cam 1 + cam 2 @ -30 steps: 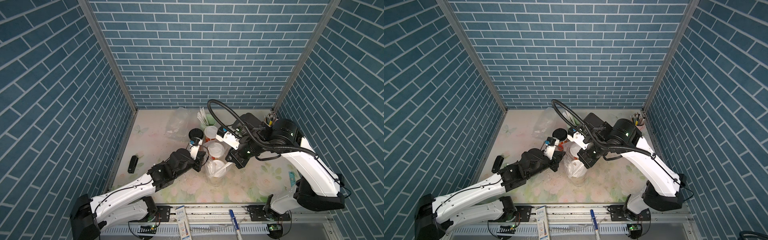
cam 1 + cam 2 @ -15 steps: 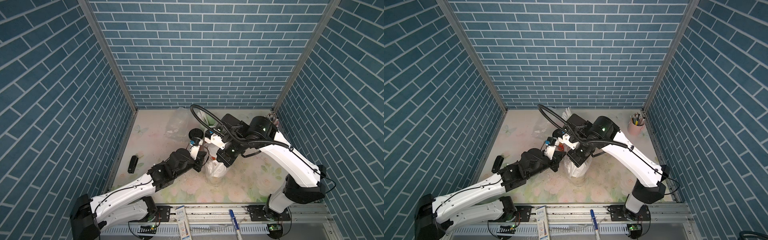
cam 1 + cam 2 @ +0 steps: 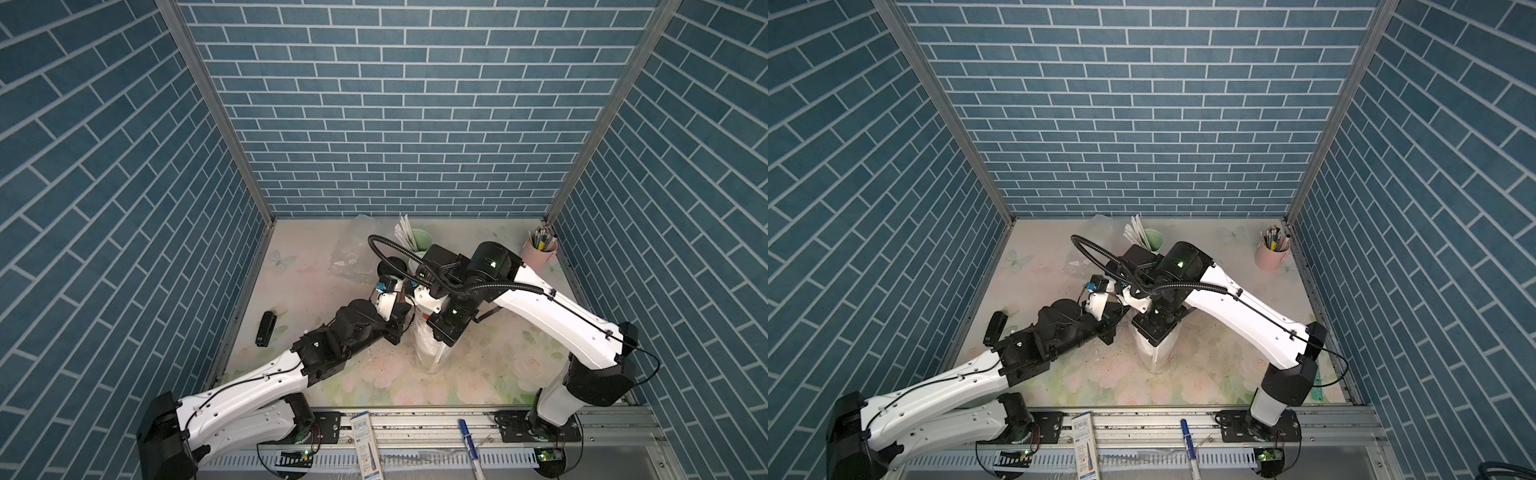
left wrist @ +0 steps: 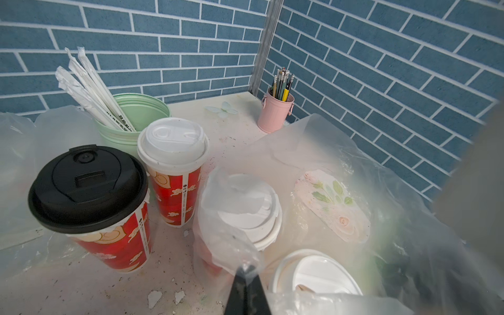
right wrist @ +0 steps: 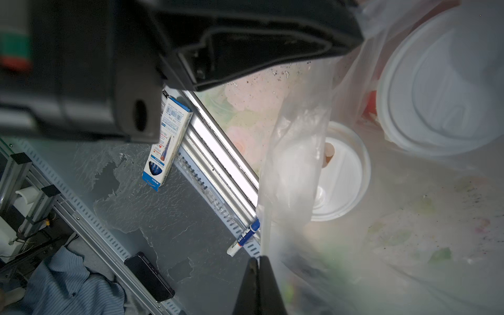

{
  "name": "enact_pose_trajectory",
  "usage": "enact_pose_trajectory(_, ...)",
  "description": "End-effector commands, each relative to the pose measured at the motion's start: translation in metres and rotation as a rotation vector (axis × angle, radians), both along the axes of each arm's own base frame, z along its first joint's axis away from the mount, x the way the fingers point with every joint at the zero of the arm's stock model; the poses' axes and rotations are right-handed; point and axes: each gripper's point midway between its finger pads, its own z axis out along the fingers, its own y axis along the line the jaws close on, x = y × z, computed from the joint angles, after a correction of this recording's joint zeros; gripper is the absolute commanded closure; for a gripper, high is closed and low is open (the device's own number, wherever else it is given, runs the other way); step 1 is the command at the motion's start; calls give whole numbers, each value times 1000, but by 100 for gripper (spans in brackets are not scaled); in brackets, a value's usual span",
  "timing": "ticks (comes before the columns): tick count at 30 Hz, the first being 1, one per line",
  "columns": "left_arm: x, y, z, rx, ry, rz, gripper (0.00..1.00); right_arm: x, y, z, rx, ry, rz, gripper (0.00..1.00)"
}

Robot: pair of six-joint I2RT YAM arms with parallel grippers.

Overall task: Pack milk tea into plastic carrier bags
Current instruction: Place the straw in the plastic carrier bag.

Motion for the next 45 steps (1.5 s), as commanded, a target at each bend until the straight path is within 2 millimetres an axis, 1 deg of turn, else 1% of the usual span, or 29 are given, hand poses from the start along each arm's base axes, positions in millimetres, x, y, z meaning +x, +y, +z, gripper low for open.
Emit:
enact_pose_trajectory(1,-1,3,-2,4,-4,7,100,-10,3,-2,29,36,30,83)
enact_pose_trajectory(3,-1,3,-1,3,-4,8,100,-9,5,-6,32,36,24,72)
enact_pose_trajectory(4,-1,3,-1,4,-4,8,100,-8,6,-6,38,32,21,68)
enact_pose_trajectory(6,-1,3,-2,8,-4,6,100,-7,8,-6,49,26,14,62)
enact_pose_trajectory(9,-1,2,-4,15,-1,5,100,-6,10,-1,75,12,8,56)
enact_pose_trajectory(12,-1,2,-4,17,1,5,100,-2,9,6,91,-14,-5,53)
enact_pose_trajectory(14,0,2,-5,19,1,5,100,3,7,13,104,-58,-16,53)
enact_pose_trajectory(17,-1,3,-5,20,3,6,100,23,5,32,156,-179,-55,53)
enact_pose_trajectory(18,0,3,-6,22,2,8,100,31,6,41,190,-224,-70,54)
enact_pose_trajectory(20,0,4,-7,25,5,13,100,52,9,56,255,-318,-99,59)
enact_pose_trajectory(23,1,5,-9,34,11,21,100,90,15,77,357,-433,-159,63)
enact_pose_trajectory(25,2,6,-11,43,17,26,100,122,18,85,417,-473,-217,65)
enact_pose_trajectory(27,2,7,-12,50,22,31,100,153,18,89,450,-500,-262,67)
enact_pose_trajectory(30,3,10,-13,63,23,47,100,198,20,84,431,-537,-302,68)
enact_pose_trajectory(32,4,13,-17,83,30,60,100,222,26,81,435,-529,-304,68)
enact_pose_trajectory(34,4,16,-20,99,36,73,100,251,29,76,428,-534,-323,68)
enact_pose_trajectory(39,6,20,-23,108,46,98,100,313,31,62,403,-572,-374,69)
enact_pose_trajectory(41,6,20,-23,105,47,100,100,333,31,55,404,-582,-389,69)
enact_pose_trajectory(42,8,18,-13,87,39,100,100,341,35,50,412,-576,-386,69)
enact_pose_trajectory(44,8,17,-12,83,39,101,100,350,40,44,438,-555,-374,70)
enact_pose_trajectory(45,8,17,-13,84,41,102,100,351,44,43,453,-547,-363,70)
